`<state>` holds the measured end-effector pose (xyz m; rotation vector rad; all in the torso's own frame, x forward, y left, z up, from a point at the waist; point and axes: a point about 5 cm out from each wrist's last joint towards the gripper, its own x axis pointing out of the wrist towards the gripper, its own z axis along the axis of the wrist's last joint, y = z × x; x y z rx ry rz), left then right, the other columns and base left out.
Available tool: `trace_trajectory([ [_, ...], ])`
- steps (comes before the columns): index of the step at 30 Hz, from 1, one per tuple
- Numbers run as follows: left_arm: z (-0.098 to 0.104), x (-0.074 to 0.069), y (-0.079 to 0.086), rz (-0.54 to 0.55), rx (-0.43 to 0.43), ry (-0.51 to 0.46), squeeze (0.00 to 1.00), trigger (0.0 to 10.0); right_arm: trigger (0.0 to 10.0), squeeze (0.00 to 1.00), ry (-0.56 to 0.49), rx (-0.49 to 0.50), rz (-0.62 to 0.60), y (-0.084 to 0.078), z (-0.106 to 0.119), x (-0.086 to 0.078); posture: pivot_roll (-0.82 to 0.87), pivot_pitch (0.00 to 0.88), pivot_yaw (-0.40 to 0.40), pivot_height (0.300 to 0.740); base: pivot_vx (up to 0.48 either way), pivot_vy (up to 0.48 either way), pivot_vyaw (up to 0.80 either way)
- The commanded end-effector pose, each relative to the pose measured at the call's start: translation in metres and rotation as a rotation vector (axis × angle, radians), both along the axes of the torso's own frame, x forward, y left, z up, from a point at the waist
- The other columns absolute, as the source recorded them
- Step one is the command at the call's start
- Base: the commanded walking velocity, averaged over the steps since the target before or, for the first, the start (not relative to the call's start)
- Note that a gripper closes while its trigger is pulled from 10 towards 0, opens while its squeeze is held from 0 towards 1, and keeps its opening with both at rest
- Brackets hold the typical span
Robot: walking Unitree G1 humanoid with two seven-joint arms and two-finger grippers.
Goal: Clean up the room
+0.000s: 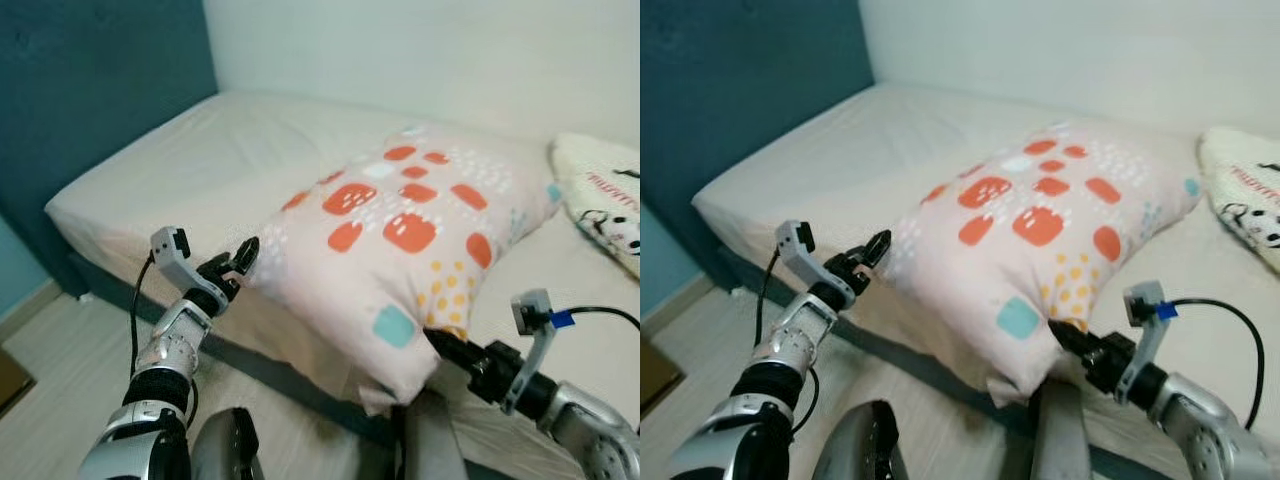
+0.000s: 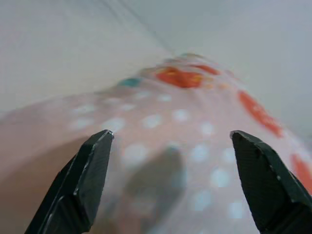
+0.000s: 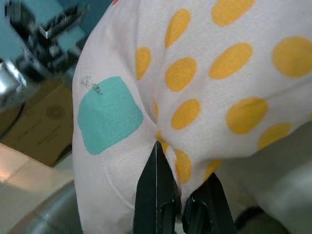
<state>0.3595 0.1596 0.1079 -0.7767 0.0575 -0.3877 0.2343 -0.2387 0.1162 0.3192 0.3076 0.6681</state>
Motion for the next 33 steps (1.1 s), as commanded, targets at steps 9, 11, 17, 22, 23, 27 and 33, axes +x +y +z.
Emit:
trace_trajectory([
  [9, -0.042, -0.022, -0.031, -0.142, -0.110, 0.156, 0.00, 10.0, 0.0, 0.00, 0.090, -0.071, 0.180, 0.021, -0.008, -0.023, -0.09, 0.020, 0.051, 0.485, 0.000, 0.000, 0.00],
  [11, -0.044, -0.021, -0.032, -0.132, -0.013, 0.145, 1.00, 10.0, 0.0, 0.00, 0.191, -0.194, 0.205, 0.019, -0.025, -0.033, -0.09, 0.018, 0.046, 0.485, 0.000, 0.000, 0.00],
  [17, -0.022, -0.007, -0.019, -0.109, 0.103, 0.059, 1.00, 10.0, 0.0, 0.00, 0.272, -0.368, 0.202, 0.009, -0.046, -0.040, -0.09, 0.015, 0.046, 0.485, 0.000, 0.000, 0.00],
  [22, 0.012, 0.012, -0.001, -0.057, 0.236, -0.062, 1.00, 10.0, 0.0, 0.00, 0.310, -0.449, 0.175, 0.002, -0.055, -0.041, -0.09, 0.005, 0.058, 0.485, 0.000, 0.000, 0.00],
  [23, 0.021, 0.016, 0.006, -0.007, 0.211, -0.064, 1.00, 10.0, 0.0, 0.00, 0.324, -0.481, 0.167, -0.001, -0.058, -0.044, -0.09, 0.006, 0.063, 0.485, 0.000, 0.000, 0.00],
  [27, 0.024, 0.019, 0.024, 0.097, 0.027, 0.003, 1.00, 10.0, 0.0, 0.00, 0.314, -0.486, 0.120, -0.007, -0.058, -0.044, -0.09, 0.005, 0.070, 0.485, 0.000, 0.000, 0.00],
  [33, -0.037, -0.013, 0.027, 0.049, 0.175, 0.165, 0.00, 10.0, 0.0, 0.00, 0.281, -0.434, 0.142, -0.011, -0.047, -0.056, -0.10, 0.006, 0.063, 0.485, 0.000, 0.000, 0.00],
])
